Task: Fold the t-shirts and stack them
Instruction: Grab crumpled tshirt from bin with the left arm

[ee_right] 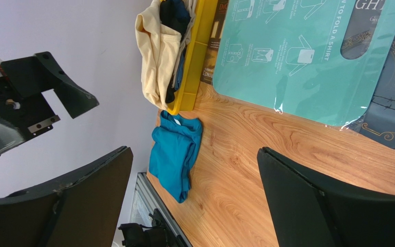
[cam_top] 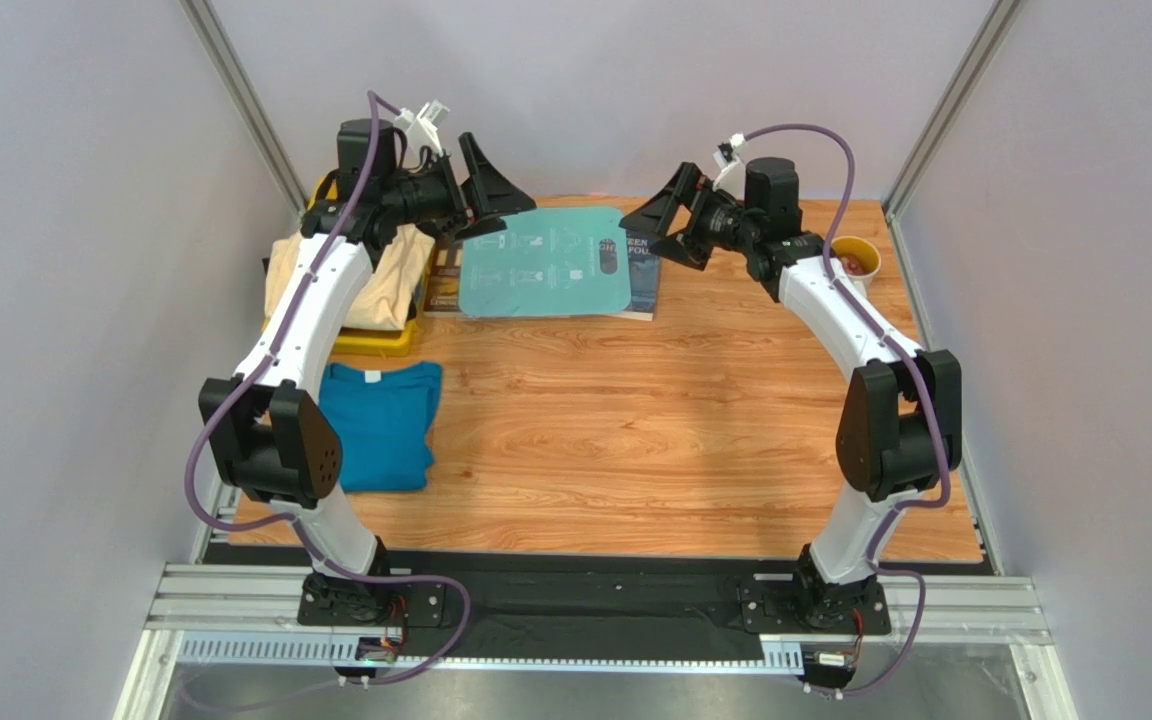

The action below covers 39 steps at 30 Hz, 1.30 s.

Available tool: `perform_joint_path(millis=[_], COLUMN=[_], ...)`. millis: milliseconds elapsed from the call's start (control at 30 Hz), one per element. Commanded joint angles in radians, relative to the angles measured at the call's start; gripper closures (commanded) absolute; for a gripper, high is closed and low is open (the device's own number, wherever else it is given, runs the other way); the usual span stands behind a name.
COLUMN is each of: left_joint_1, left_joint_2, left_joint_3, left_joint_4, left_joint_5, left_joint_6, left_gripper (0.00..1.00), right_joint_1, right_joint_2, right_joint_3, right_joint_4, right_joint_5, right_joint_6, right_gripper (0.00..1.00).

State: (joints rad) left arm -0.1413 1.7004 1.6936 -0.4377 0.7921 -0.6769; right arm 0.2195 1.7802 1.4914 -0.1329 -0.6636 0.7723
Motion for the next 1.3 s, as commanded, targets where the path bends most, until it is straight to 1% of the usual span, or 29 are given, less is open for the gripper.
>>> perform_joint_path(millis=[0,33,100,200,267,367,400,467,500,533,600,633,667,700,733,767,800,833,867,900,967,1000,1033,1100,1133,1167,1200,1233,1267], left_joint_1=[0.002,0.0,0.0,-0.004,-0.007,-0.006,-0.006,0.0,0.005,0.006,0.014,0.02,0.023,0.025,0.025,0.025,0.02,0.014,0.005,-0.015,-0.029,-0.035,-0.035,-0.034,-0.032,-0.03,-0.027,-0.029,-0.03], left_joint_2=[0.013,0.034,0.033,0.021,0.007,0.019,0.016,-0.002,-0.007,-0.002,0.01,0.025,0.027,0.021,-0.001,-0.011,-0.021,-0.028,-0.028,-0.022,0.007,0.018,0.021,0.01,-0.005,-0.014,-0.024,-0.024,-0.018], left_joint_3=[0.098,0.148,0.15,0.118,0.074,0.058,0.043,-0.03,-0.066,-0.125,-0.175,-0.201,-0.213,-0.235,-0.258,-0.243,-0.215,-0.136,-0.105,-0.071,-0.063,-0.095,-0.124,-0.196,-0.192,-0.164,-0.024,0.077,0.168], left_joint_4=[0.067,-0.019,-0.018,0.023,0.089,0.094,0.135,0.247,0.43,0.542,0.737,0.755,0.777,0.863,0.864,0.8,0.564,0.444,0.356,0.329,0.367,0.469,0.552,0.759,0.739,0.652,0.227,-0.015,-0.192], left_joint_5=[0.131,0.107,0.107,0.139,0.145,0.156,0.163,0.225,0.254,0.301,0.315,0.323,0.329,0.326,0.305,0.293,0.276,0.238,0.225,0.228,0.274,0.291,0.318,0.323,0.311,0.291,0.241,0.034,-0.09], left_joint_6=[-0.02,-0.003,0.002,-0.01,-0.065,-0.121,-0.137,-0.24,-0.298,-0.431,-0.544,-0.59,-0.605,-0.63,-0.635,-0.585,-0.514,-0.368,-0.327,-0.316,-0.364,-0.401,-0.512,-0.619,-0.609,-0.536,-0.413,-0.14,-0.051], left_gripper=[0.0,0.0,0.0,0.0,0.0,0.0,0.0,0.0,0.0,0.0,0.0,0.0,0.0,0.0,0.0,0.0,0.0,0.0,0.0,0.0,0.0,0.0,0.0,0.0,0.0,0.0,0.0,0.0,0.0], right_joint_1=[0.004,0.004,0.004,0.004,0.004,0.003,0.004,0.003,0.003,0.004,0.003,0.004,0.003,0.004,0.003,0.003,0.001,0.001,0.001,-0.002,-0.003,-0.003,-0.003,-0.003,-0.005,-0.006,-0.008,-0.009,-0.012], right_joint_2=[-0.025,-0.027,-0.031,-0.028,-0.028,-0.03,-0.03,-0.03,-0.03,-0.028,-0.027,-0.024,-0.016,-0.016,-0.015,-0.018,-0.019,-0.022,-0.027,-0.027,-0.03,-0.03,-0.03,-0.036,-0.041,-0.045,-0.047,-0.054,-0.056], right_joint_3=[0.038,0.035,0.032,0.03,0.029,0.026,0.027,0.024,0.024,0.023,0.023,0.024,0.026,0.027,0.026,0.027,0.026,0.023,0.015,0.013,0.009,0.006,0.006,-0.003,-0.005,-0.01,-0.014,-0.022,-0.028], right_joint_4=[-0.002,-0.001,-0.001,0.001,0.003,0.007,0.009,0.007,0.009,0.009,0.006,0.004,0.004,0.004,0.003,-0.004,-0.013,-0.017,-0.017,-0.017,-0.019,-0.017,-0.017,-0.019,-0.019,-0.017,-0.019,-0.019,-0.022], right_joint_5=[0.005,0.009,0.01,0.013,0.015,0.015,0.013,0.015,0.015,0.013,0.013,0.007,0.004,-0.002,-0.01,-0.011,-0.01,-0.007,-0.007,-0.007,-0.008,-0.01,-0.011,-0.008,-0.01,-0.01,-0.011,-0.011,-0.011], right_joint_6=[-0.015,-0.015,-0.016,-0.015,-0.011,-0.01,-0.007,-0.005,-0.005,-0.004,-0.002,0.001,0.004,0.004,0.001,-0.001,-0.005,-0.007,-0.005,-0.005,0.001,0.002,0.002,0.002,0.002,0.002,-0.001,-0.001,0.001], right_gripper=[0.0,0.0,0.0,0.0,0.0,0.0,0.0,0.0,0.0,0.0,0.0,0.0,0.0,0.0,0.0,0.0,0.0,0.0,0.0,0.0,0.0,0.0,0.0,0.0,0.0,0.0,0.0,0.0,0.0])
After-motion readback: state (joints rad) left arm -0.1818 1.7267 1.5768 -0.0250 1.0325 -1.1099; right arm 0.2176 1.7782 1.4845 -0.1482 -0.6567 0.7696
